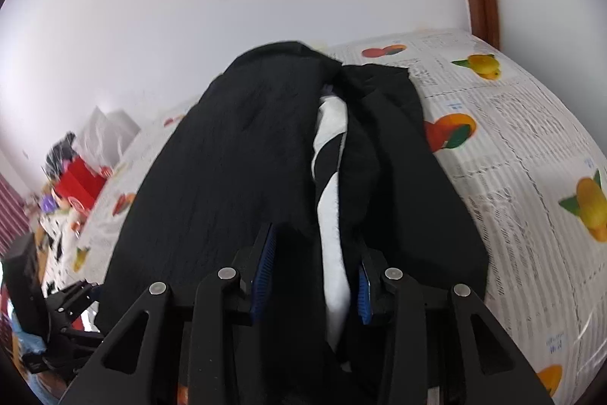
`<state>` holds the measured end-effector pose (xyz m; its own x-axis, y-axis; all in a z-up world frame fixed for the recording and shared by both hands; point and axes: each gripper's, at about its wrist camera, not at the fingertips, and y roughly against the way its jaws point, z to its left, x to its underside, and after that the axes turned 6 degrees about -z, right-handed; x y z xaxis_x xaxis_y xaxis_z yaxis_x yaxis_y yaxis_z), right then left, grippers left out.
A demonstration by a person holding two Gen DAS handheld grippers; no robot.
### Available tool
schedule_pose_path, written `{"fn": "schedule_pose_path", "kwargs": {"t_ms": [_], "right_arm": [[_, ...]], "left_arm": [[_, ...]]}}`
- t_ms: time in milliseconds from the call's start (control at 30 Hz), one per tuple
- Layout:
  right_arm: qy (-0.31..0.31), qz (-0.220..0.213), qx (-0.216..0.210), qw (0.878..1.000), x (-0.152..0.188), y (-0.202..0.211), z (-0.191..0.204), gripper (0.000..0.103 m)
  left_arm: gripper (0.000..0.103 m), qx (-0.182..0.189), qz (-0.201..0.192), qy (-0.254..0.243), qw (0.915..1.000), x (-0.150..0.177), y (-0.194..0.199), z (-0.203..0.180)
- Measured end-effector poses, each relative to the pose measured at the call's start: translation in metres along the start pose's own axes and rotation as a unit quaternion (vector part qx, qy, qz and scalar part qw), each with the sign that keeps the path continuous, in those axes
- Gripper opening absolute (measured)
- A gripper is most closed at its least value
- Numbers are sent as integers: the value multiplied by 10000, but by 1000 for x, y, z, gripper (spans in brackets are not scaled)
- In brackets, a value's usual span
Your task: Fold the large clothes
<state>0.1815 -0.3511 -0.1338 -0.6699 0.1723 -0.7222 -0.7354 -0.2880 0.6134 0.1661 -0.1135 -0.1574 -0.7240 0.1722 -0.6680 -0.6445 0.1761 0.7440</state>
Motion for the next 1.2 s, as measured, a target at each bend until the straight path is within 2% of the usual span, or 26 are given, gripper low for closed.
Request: {"fn": "schedule_pose_path", "kwargs": {"t_ms": [33,67,133,233,367,400,433,500,567,800,867,933,1100,1200], "right_arm": [[32,17,96,9999,-3,-3,4,30],[58,31,160,9999,-4,-4,5,19],[254,135,240,9993,-11,-5,11,11],[758,74,317,9966,-23,8,22,7],[226,-892,-293,9953,-32,60,2,6],[201,-1063,-248,9938,-30,67,-3,6],[203,-1092,17,9938,-25,67,-11,6],[19,-772,281,9966,-18,54,-25,6],[-182,-396,468,9980,-5,37,-41,7],[22,-343,696,9970,9,51,-46,22],[160,-299,785,9963,15,65,-46,33],[295,-341,867,9952,21,83,-45,38],[467,-296,1211,9911,33,116,-55,38],[285,-186,972,9947,44,130,-62,38]], "left_arm": [[73,-67,-31,-2,10000,0,0,-2],[74,-102,-15,8,9999,-1,-1,-3],[74,-158,20,-4,9999,-2,-2,-5],[75,-315,-23,-130,9994,-1,-3,-10],[74,-245,-4,8,9997,0,-5,-6],[74,-235,2,22,9997,0,-4,-5],[74,-245,0,11,9997,-1,-5,-5],[75,-283,-24,-17,9996,-1,-5,-6],[75,-301,-32,-29,9995,-1,-6,-6],[74,-198,3,-39,9998,-1,-2,-2],[73,-207,-43,-119,9997,3,6,-1],[72,-220,-91,-185,9995,7,13,-1],[70,7,-216,-169,9996,14,29,4],[69,0,-304,-217,9993,17,38,3]]}}
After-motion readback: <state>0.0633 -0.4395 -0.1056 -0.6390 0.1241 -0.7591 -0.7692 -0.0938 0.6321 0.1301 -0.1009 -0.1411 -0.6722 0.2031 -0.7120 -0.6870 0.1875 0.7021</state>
